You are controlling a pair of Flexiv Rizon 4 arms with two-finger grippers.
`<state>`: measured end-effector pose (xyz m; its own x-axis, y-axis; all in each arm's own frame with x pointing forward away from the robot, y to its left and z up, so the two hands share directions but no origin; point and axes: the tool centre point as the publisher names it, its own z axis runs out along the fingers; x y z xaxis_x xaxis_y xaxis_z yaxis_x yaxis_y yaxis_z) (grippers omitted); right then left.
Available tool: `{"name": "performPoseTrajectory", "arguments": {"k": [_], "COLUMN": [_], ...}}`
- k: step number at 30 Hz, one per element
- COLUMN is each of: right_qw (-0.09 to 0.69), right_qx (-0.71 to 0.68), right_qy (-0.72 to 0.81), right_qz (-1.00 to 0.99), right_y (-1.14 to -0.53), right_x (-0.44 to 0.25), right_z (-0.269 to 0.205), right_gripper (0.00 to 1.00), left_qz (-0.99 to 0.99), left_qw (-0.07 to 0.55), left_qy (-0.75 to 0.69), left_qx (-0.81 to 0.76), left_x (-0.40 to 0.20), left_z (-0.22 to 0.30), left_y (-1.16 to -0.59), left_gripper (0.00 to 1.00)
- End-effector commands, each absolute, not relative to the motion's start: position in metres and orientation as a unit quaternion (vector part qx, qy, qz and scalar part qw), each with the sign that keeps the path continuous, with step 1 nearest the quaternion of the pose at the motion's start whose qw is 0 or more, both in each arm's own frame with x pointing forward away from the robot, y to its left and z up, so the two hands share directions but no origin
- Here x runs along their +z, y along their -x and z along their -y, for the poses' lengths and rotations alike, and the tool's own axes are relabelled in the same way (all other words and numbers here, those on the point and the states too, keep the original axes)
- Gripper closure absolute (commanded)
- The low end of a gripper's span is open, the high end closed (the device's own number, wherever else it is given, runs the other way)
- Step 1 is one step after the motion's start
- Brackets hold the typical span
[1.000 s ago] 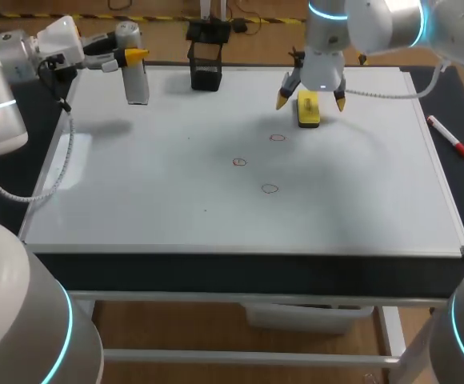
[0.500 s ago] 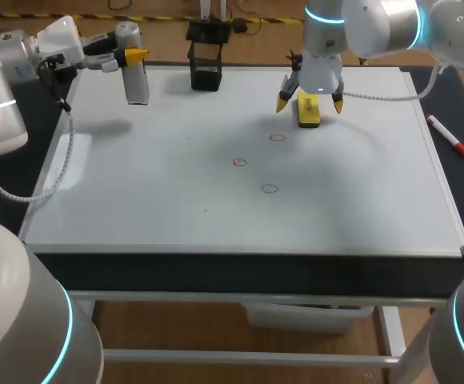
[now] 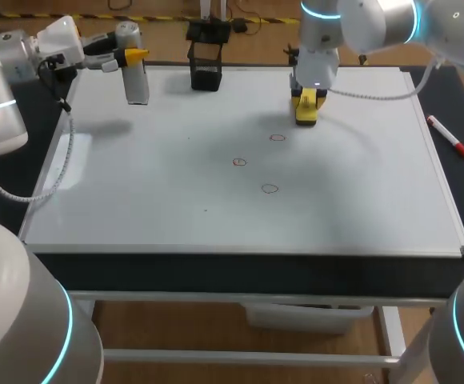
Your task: Pick up the inspection probe, press it on each red-marked spot on the whiteboard one by one, put down the probe, pick up the eraser, and wipe off all the red marks.
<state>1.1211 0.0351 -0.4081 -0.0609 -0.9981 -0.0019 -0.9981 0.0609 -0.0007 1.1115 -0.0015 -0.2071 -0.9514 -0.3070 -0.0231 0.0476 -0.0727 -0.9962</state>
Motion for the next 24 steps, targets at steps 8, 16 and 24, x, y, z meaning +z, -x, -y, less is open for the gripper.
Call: {"name": "performPoseTrajectory", "arguments": {"k": [8,16,24], "right_qw": [0.007,0.022,0.024], "right_qx": [0.003,0.018,0.018], "right_qy": [0.685,0.712,0.76], "right_qz": [-0.728,-0.702,-0.65], "right_y": [-1.115,-1.099,-1.075], "right_x": [-0.394,-0.373,-0.351], "right_z": [-0.023,0.007,0.036], "right_gripper": [1.0,1.0,1.0], "left_qz": [-0.669,-0.669,-0.669], "left_qw": [0.124,0.124,0.124], "left_qy": [0.096,0.096,0.096], "left_qx": [-0.727,-0.727,-0.727], "left_x": [-0.207,-0.207,-0.207], "left_z": [0.002,0.002,0.002], "left_y": [-1.111,-1.111,-1.111], "left_gripper": [1.0,1.0,1.0]}}
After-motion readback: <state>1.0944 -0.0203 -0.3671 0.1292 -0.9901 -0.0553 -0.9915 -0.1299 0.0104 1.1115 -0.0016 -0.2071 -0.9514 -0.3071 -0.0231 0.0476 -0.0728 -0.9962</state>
